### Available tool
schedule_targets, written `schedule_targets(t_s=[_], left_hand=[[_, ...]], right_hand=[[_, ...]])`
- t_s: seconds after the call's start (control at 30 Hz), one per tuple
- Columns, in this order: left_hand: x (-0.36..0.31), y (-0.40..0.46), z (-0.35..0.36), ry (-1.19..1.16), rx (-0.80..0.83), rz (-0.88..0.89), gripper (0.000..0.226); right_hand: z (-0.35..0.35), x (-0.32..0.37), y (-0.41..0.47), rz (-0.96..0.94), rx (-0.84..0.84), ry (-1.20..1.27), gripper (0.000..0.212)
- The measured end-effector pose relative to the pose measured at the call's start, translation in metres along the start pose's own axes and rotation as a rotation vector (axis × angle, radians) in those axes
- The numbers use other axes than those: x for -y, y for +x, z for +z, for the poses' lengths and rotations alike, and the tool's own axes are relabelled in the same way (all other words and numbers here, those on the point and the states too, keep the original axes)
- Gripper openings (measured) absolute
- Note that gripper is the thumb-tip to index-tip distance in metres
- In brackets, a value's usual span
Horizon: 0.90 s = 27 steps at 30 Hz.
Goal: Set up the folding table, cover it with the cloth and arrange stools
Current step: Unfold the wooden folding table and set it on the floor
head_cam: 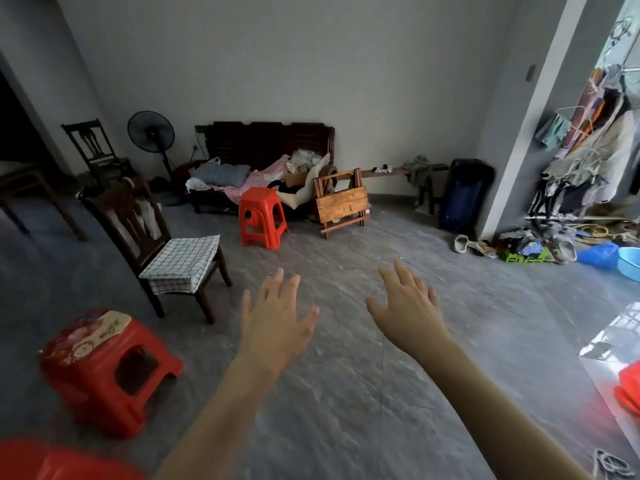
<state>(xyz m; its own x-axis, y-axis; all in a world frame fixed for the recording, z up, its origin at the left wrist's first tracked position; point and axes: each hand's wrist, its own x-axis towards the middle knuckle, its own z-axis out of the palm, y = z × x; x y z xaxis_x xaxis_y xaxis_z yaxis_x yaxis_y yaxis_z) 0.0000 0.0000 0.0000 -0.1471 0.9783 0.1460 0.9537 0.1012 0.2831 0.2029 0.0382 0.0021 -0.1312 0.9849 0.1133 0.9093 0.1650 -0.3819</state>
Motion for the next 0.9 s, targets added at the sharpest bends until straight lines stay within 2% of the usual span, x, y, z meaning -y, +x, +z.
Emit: schedule_targets(t_s=[0.17,0.47,0.67,0.9], left_hand=[[0.026,0.066,0.017,-0.04,0.048,0.077,0.065],[0.023,0.176,0.047,-0.02,0.134,0.168,0.065],[0.012,0.276,0.065,0.014,0.121,0.179,0.065],[-0.032,0.409,0.076,0.053,0.1,0.219,0.065]], right_hand=[[0.021,0.01,0.045,0.065,-0.001,-0.01,0.064],[0.026,-0.017,0.136,0.142,-0.011,-0.006,0.067],[0.026,-0.045,0.233,0.125,-0.018,0.045,0.068],[0.009,-0.075,0.37,0.068,0.009,0.086,0.071]])
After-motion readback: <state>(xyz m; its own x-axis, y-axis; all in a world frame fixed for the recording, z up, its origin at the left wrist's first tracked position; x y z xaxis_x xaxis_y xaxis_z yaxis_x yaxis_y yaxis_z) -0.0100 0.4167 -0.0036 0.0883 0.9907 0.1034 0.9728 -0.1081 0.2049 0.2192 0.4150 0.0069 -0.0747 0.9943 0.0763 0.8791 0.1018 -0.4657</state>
